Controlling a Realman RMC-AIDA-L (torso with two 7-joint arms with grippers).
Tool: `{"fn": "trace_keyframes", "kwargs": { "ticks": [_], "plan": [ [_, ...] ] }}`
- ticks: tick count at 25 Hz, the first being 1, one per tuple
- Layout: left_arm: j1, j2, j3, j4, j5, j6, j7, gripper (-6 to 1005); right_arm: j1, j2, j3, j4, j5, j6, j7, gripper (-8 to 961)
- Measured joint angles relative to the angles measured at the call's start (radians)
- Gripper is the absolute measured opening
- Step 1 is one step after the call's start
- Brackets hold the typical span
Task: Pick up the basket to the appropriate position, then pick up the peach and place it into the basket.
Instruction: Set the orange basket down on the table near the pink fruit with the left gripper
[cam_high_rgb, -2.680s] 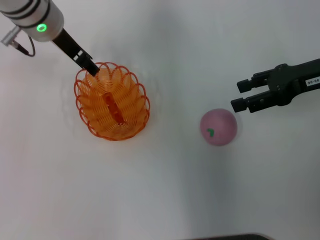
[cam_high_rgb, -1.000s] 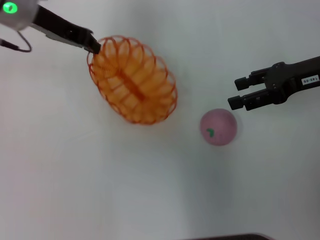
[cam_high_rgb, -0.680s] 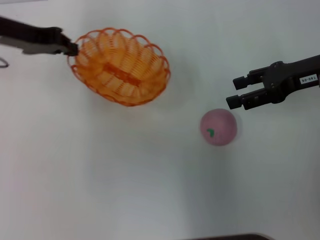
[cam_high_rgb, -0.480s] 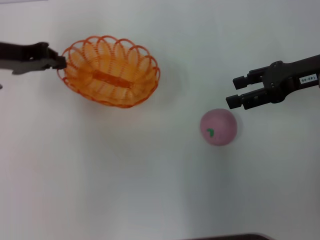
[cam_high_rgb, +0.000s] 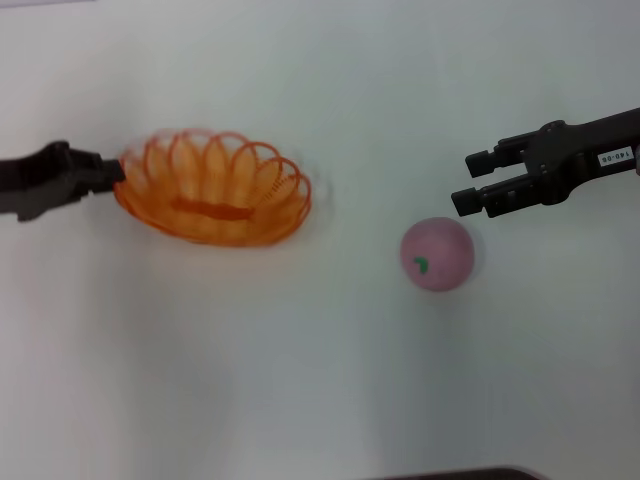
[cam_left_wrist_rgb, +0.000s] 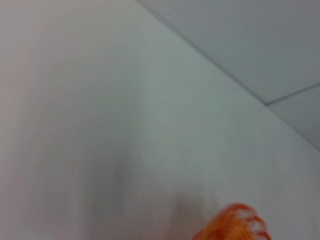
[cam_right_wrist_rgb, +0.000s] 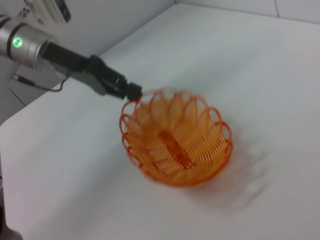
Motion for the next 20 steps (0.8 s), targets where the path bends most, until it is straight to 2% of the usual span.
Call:
{"fn": "trace_keyframes", "kwargs": {
  "ticks": [4, 8, 12, 16, 20],
  "plan": [
    [0.022, 0.002, 0.006, -0.004, 0.002, 0.046, -0.011, 81, -0.001, 0.0, 0.0, 0.0, 0.0, 0.001, 0.0, 808],
    [0.041, 0.006, 0.007, -0.003, 0.008, 0.084, -0.01, 308, -0.001, 0.001, 0.0, 0.0, 0.0, 0.001, 0.001, 809],
    [0.047, 0.02, -0.005, 0.003, 0.008, 0.078, 0.013, 504, -0.001, 0.001, 0.0, 0.0, 0.0, 0.002, 0.001, 809],
    [0.038, 0.038, -0.031, 0.022, 0.001, 0.089, 0.112, 506, 0.0, 0.001, 0.004, -0.005, 0.003, 0.003, 0.007, 809],
    [0.039, 0.04, -0.06, 0.068, -0.006, 0.105, 0.191, 519, 0.0, 0.001, 0.019, -0.009, 0.009, -0.003, 0.011, 809]
  ]
}}
